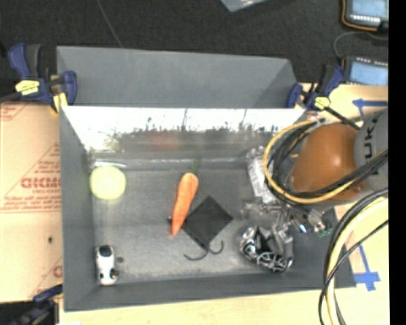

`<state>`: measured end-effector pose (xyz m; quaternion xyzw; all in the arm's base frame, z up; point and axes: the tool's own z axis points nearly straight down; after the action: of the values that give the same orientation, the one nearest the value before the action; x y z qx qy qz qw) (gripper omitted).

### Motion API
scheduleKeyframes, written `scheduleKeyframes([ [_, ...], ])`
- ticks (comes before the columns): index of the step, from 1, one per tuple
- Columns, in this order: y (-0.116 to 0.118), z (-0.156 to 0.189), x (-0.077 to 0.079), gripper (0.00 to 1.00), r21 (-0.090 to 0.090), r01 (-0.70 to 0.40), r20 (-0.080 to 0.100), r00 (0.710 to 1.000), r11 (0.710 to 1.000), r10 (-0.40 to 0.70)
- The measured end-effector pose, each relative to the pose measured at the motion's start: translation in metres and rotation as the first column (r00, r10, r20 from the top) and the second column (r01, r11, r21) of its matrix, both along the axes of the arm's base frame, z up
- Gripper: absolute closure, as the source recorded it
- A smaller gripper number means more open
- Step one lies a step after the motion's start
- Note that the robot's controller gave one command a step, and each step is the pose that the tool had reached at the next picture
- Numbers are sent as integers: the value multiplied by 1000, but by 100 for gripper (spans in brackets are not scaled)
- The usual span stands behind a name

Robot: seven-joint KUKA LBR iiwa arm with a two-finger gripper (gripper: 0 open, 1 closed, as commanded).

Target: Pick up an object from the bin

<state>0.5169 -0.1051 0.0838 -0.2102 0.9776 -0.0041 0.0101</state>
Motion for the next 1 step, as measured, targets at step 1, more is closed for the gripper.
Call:
scheduleKeyframes([
  [1,17,-8,-11,100,-1,-49,-9,999,999,49],
])
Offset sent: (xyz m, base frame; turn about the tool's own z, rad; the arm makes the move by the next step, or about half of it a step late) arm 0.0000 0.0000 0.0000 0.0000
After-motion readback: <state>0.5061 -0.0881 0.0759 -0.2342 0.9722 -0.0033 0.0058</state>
